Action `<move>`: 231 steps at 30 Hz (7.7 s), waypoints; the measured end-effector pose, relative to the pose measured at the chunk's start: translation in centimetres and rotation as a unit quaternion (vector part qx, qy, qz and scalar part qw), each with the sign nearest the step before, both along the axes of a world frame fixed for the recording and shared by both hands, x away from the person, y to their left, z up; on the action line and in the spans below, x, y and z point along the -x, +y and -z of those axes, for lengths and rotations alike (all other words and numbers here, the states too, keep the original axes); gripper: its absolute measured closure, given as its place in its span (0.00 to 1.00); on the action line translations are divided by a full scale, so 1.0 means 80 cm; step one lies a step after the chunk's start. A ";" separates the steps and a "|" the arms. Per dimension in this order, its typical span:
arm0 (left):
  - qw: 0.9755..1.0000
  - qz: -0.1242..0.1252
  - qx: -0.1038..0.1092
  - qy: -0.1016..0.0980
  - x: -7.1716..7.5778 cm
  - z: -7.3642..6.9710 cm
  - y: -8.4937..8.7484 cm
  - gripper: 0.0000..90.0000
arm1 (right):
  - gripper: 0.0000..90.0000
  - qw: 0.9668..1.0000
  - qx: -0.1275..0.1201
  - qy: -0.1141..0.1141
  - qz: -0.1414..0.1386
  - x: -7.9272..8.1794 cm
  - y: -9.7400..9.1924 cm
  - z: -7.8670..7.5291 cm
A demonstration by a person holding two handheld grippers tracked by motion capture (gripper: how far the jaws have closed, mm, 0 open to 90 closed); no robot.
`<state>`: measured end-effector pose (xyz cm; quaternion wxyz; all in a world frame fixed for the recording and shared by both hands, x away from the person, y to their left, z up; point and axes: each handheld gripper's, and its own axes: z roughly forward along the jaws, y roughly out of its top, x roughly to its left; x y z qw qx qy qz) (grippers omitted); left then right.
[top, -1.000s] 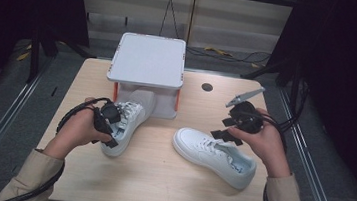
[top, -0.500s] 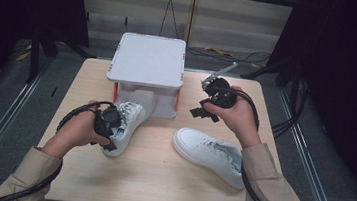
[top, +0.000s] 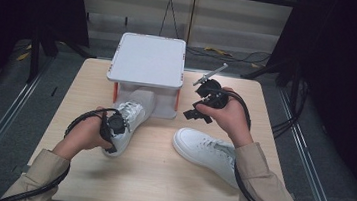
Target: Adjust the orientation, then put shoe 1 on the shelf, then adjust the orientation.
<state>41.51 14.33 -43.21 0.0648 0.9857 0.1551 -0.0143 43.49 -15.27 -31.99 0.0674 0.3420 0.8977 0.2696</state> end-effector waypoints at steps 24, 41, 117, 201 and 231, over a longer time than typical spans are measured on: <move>0.998 -0.001 0.048 -0.051 -0.009 -0.049 -0.033 0.82 | 0.54 1.000 0.001 0.015 -0.004 -0.001 -0.009 0.011; 0.998 -0.022 0.045 -0.041 -0.083 -0.023 -0.044 0.80 | 0.68 1.000 -0.004 0.015 -0.002 -0.035 0.010 0.002; 0.988 -0.082 0.068 -0.108 -0.095 -0.010 -0.016 1.00 | 1.00 0.995 -0.011 -0.058 0.075 -0.140 0.102 0.004; 0.953 -0.183 0.206 -0.123 -0.177 -0.138 -0.046 1.00 | 0.45 0.995 0.075 0.060 0.042 0.131 -0.126 0.076; 0.950 -0.182 0.213 -0.141 -0.168 -0.135 -0.044 1.00 | 0.90 0.973 0.183 0.138 -0.012 0.120 -0.101 0.116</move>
